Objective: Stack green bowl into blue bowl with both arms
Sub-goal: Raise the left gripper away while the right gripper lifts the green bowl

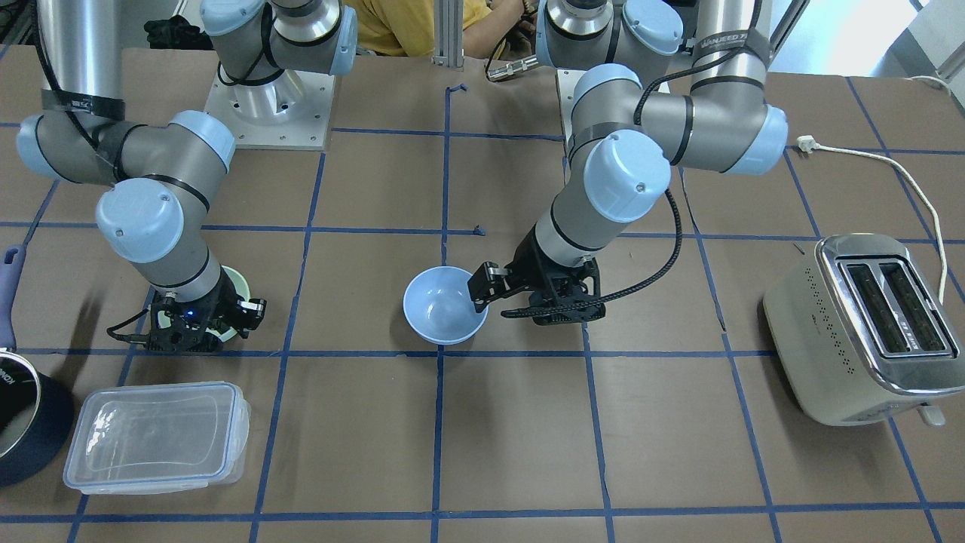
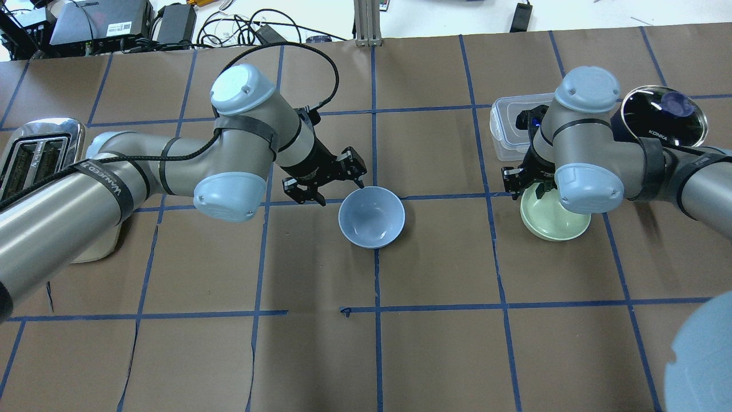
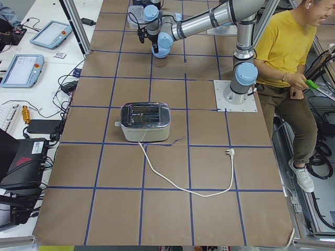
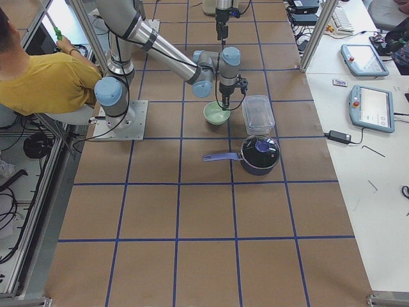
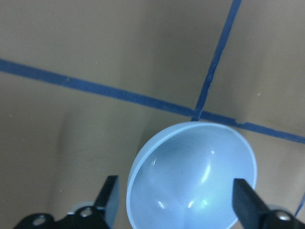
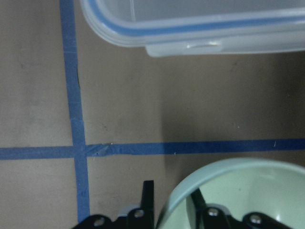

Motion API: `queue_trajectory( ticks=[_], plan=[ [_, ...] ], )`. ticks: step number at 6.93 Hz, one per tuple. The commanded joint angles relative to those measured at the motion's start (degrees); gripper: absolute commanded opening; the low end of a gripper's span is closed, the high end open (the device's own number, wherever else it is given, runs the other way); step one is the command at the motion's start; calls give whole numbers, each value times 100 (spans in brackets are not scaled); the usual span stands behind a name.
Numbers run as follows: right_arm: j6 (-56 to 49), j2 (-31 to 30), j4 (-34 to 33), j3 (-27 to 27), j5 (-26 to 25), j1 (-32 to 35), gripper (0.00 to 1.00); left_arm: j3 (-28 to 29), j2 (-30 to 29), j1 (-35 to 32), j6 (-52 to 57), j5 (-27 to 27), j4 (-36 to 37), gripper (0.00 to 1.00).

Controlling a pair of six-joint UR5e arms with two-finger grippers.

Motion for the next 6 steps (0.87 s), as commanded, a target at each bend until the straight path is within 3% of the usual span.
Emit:
queue_trajectory(
  ticks=[1,2,4,6],
  plan=[
    [9,-72,52,-66,-3,8,0,683,535,530,1609,946,-1366,94],
    [9,-150,165,-180,-12,8,0,990,851,531,1658,1506,-1798,100],
    [166,-221,892,-714,-12,34,0,1178,1309,558,1747,1582,-1899,100],
    [1102,-248,1562,-1321,32,409,0,1169,1320,610,1746,1556,-1996,100]
  ],
)
